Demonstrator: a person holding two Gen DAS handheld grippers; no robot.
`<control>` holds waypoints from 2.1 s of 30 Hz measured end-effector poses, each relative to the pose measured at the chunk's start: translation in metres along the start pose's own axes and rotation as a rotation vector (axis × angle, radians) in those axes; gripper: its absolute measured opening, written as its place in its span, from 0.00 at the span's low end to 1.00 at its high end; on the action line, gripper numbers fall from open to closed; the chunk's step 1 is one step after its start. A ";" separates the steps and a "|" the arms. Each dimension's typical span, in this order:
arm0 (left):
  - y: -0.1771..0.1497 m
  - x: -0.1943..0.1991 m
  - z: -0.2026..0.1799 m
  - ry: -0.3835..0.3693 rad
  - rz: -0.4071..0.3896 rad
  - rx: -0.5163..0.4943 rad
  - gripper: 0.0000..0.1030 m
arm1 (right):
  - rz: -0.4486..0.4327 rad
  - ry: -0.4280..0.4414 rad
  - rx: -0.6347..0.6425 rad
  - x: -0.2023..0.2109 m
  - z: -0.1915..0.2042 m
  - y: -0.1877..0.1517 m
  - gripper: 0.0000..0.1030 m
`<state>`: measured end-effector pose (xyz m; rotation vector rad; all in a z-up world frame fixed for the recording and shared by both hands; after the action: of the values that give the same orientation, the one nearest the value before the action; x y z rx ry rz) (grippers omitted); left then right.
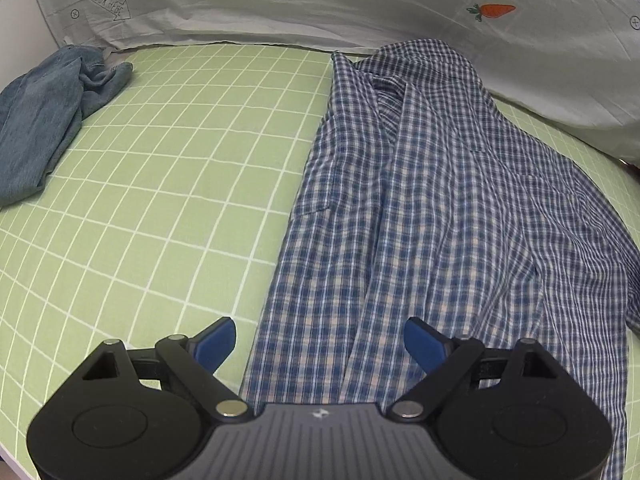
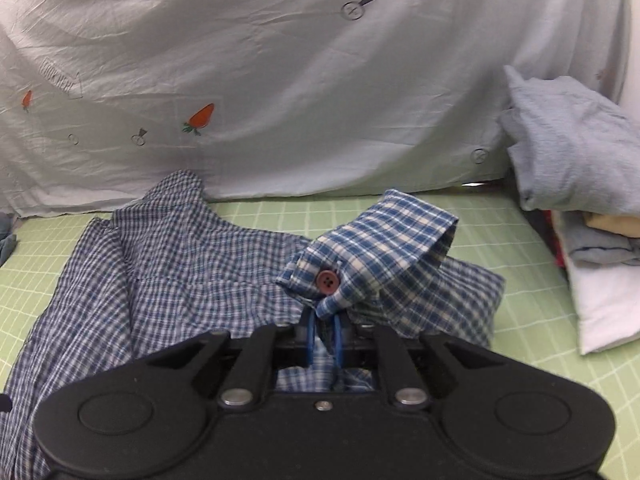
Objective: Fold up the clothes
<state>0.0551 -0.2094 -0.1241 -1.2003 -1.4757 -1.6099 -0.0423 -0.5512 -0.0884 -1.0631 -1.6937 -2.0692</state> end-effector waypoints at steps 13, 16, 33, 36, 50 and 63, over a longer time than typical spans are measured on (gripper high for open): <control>0.046 -0.045 -0.001 0.060 0.033 0.034 0.88 | 0.210 0.222 0.053 -0.094 0.080 -0.012 0.25; 0.052 -0.040 -0.008 0.059 0.017 0.008 0.88 | 0.203 0.226 -0.021 -0.081 0.069 -0.015 0.62; 0.102 -0.026 -0.127 -0.077 -0.073 -0.210 0.89 | 0.195 -0.249 -0.519 -0.021 -0.110 -0.090 1.00; 0.108 -0.037 -0.155 -0.121 -0.059 -0.267 0.88 | 0.199 -0.276 -0.556 -0.021 -0.124 -0.093 1.00; 0.129 -0.101 -0.232 -0.272 0.065 -0.379 0.24 | 0.228 -0.303 -0.537 -0.039 -0.131 -0.084 1.00; 0.157 -0.003 -0.128 -0.216 -0.270 -0.153 0.12 | 0.219 -0.182 -0.375 -0.032 -0.077 -0.062 1.00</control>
<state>0.1726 -0.3611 -0.0590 -1.3400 -1.7378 -1.8463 -0.0862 -0.6132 -0.1596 -1.5151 -1.2138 -2.2505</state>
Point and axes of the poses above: each gripper's, at about its wrist camera, not at the fingertips, and x roughly against the way its jaws point, z to its left, y to its top, the point moved 5 cm from there along -x, roughly the way its jaws point, and after that the axes turned 4 degrees about z, right-handed, at the moved point
